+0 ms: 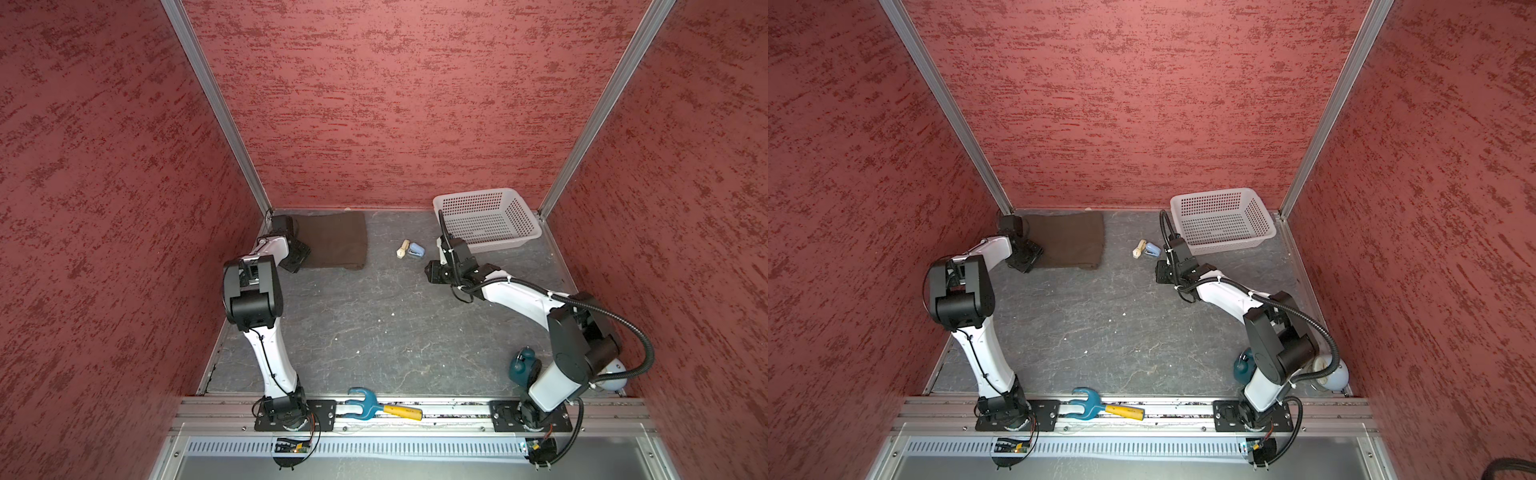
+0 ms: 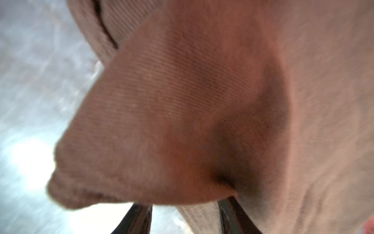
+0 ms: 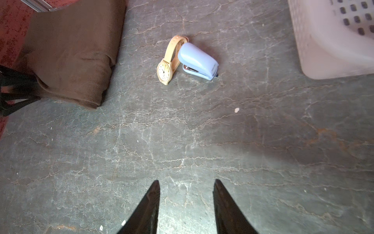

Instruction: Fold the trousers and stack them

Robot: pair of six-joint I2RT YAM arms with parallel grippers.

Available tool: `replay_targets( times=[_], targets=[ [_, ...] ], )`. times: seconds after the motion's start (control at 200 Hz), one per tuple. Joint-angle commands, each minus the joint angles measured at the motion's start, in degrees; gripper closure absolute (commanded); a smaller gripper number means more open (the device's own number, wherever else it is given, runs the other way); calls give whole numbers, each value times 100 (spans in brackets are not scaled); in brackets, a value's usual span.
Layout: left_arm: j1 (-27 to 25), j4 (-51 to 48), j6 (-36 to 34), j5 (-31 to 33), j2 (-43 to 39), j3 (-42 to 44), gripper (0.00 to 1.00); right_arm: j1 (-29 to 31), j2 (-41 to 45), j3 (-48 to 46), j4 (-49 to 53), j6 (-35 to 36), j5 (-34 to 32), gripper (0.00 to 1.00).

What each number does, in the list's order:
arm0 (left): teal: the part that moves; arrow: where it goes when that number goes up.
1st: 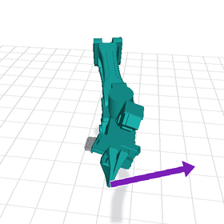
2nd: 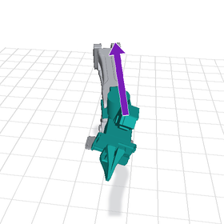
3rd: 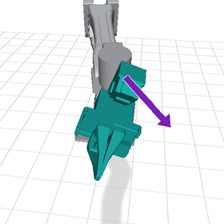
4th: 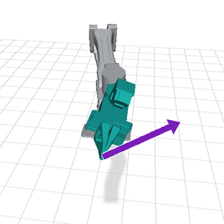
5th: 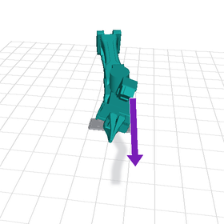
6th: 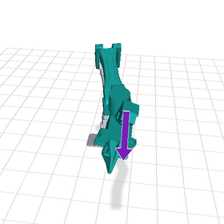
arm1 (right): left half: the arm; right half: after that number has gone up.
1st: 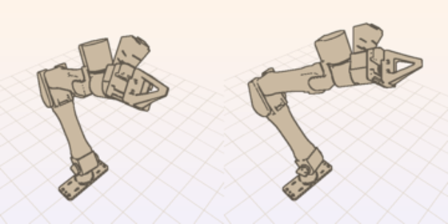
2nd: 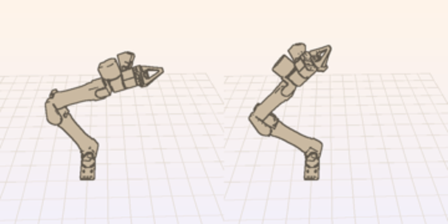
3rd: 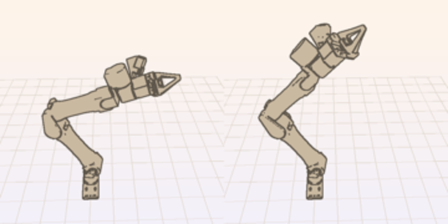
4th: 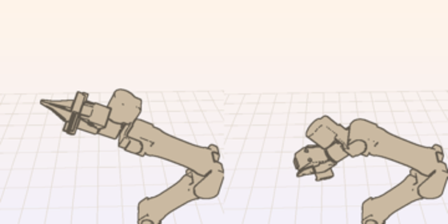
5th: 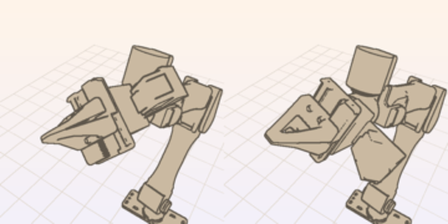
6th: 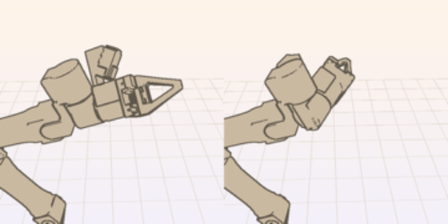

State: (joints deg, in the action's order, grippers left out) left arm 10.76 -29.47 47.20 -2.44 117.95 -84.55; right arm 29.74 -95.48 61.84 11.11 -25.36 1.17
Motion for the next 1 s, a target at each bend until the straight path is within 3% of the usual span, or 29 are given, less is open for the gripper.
replay_targets(
  times=[0.0,0.14,0.296,0.566,0.806,0.992],
  targets=[
    [92,461,112,-57,131,-166,47,-81,8,153,192,127,-185,56],
    [66,658,162,-176,50,-37,47,-169,161,69,257,189,-303,56],
    [-166,942,184,-174,-597,637,47,-279,492,-76,287,292,-451,56],
    [-1070,971,215,2,-1571,1590,45,-421,1030,-417,103,357,-521,55],
    [-1526,848,235,4,-882,1102,45,-484,1345,-697,-26,235,-544,54],
    [-1575,823,310,-36,-218,593,50,-511,1507,-853,-44,223,-649,54]
  ],
)
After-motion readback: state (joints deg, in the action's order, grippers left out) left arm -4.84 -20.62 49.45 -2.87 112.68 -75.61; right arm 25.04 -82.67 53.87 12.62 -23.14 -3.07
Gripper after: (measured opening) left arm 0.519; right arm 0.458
